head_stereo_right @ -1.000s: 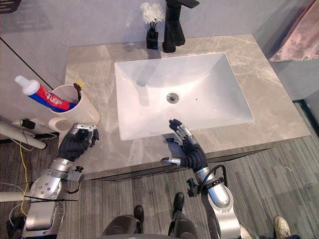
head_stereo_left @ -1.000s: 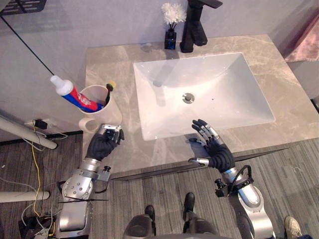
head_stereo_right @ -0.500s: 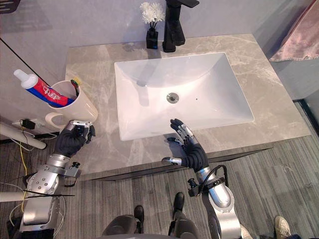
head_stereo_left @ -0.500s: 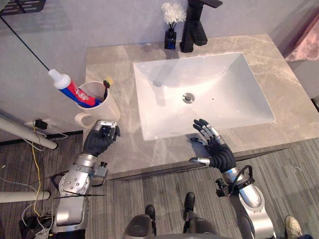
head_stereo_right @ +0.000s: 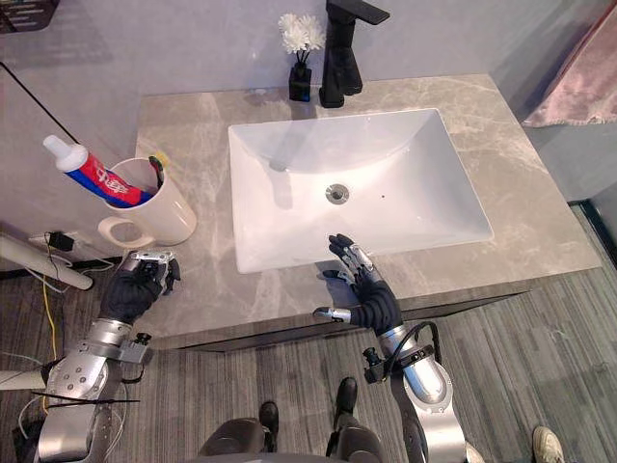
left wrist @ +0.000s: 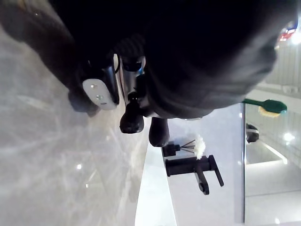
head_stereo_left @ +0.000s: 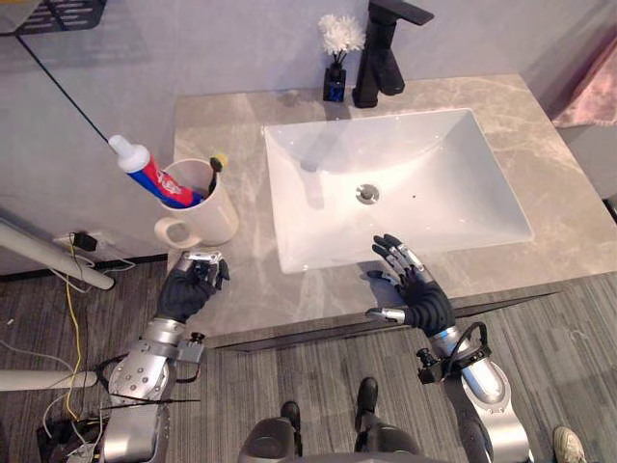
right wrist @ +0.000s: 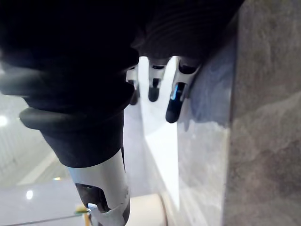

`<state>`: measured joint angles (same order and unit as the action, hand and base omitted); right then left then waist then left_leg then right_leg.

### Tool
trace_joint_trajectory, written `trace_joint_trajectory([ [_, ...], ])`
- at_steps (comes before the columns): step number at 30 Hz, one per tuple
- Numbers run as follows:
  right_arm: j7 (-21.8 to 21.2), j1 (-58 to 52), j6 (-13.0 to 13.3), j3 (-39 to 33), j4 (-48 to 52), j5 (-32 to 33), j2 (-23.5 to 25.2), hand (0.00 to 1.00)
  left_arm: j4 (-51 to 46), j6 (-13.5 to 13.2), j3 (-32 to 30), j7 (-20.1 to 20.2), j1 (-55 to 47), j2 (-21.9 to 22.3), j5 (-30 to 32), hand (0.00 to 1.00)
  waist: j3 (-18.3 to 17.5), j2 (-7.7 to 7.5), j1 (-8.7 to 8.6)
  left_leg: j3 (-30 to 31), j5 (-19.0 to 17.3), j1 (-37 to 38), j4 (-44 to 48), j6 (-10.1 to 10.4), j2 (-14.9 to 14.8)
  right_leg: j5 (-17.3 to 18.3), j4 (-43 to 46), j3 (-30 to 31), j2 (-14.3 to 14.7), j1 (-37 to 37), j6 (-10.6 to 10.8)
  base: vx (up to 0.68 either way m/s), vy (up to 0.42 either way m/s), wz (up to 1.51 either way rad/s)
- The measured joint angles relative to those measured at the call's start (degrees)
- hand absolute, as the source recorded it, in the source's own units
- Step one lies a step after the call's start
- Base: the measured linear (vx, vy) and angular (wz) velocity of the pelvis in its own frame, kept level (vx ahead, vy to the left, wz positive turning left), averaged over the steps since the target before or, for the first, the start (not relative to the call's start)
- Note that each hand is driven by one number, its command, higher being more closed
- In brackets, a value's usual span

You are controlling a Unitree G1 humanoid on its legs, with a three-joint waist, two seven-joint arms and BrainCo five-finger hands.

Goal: Organize washtable

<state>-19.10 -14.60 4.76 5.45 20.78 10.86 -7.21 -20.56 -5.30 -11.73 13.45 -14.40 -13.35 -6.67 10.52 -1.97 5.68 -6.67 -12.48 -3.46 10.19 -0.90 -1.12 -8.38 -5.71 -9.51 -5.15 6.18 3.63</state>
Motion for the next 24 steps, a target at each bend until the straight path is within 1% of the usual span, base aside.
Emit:
trace_joint_trajectory([
  [4, -0.5, -0.5, 0.0, 0.0, -0.2, 0.0, 0.0, 0.00, -0.1, 0.0, -1.8, -1.1, -0.9, 1.7, 0.0, 1.00, -0.2, 0.15, 0.25, 0.5, 0.0, 0.2, 0.0, 0.0, 0.1, 0.0, 0.0, -1.0, -0.1, -0.4, 0.0, -0.01, -0.007, 0.07],
  [7, -1.0, -1.2, -0.1, -0.1, -0.2, -0.2, 0.0, 0.00, -0.1, 0.1, -3.0, -1.5, -1.0, 2.8, 0.0, 1.00, -1.0, 0.59, 0.58, 0.8, 0.0, 0.2, 0.0, 0.0, 0.1, 0.0, 0.0, -1.4, -0.1, -0.6, 0.0, 0.00, -0.006, 0.05],
  [9, -1.1, -1.5, -0.3, -0.1, -0.3, -0.2, 0.0, 0.00, -0.1, 0.1, -4.2, -2.2, -0.8, 4.2, 0.1, 1.00, -1.6, 1.13, 1.17, 0.9, 0.0, 0.3, -0.1, 0.0, 0.1, 0.0, 0.0, -1.5, -0.1, -0.7, 0.0, 0.00, 0.000, 0.00],
  [11, -1.1, -1.5, -0.3, -0.1, -1.0, -0.2, 0.0, 0.00, -0.1, 0.1, -5.2, -2.7, -0.9, 4.7, 0.1, 1.00, -2.4, 1.31, 1.26, 1.1, 0.0, 0.4, -0.1, 0.0, 0.1, 0.0, 0.0, -1.6, -0.1, -0.8, 0.0, 0.00, -0.006, 0.03],
  [15, -1.1, -1.7, -1.0, 0.0, -1.5, -0.2, 0.1, 0.00, -0.1, 0.1, -6.8, -3.7, -0.8, 5.7, 0.8, 1.00, -3.2, 1.14, 1.35, 1.1, 0.1, 0.5, -0.1, 0.0, 0.1, 0.0, 0.0, -1.6, -0.1, -0.9, 0.0, 0.00, 0.000, 0.00],
  [24, -1.2, -2.7, -1.3, 0.0, -1.5, -0.3, 0.1, 0.00, -0.1, 0.1, -6.8, -3.8, -0.5, 6.3, 1.2, 1.00, -4.1, 0.74, 1.32, 0.9, 0.1, 0.6, 0.0, 0.0, 0.1, 0.0, 0.0, -1.4, -0.1, -0.9, 0.0, 0.00, 0.000, 0.00],
])
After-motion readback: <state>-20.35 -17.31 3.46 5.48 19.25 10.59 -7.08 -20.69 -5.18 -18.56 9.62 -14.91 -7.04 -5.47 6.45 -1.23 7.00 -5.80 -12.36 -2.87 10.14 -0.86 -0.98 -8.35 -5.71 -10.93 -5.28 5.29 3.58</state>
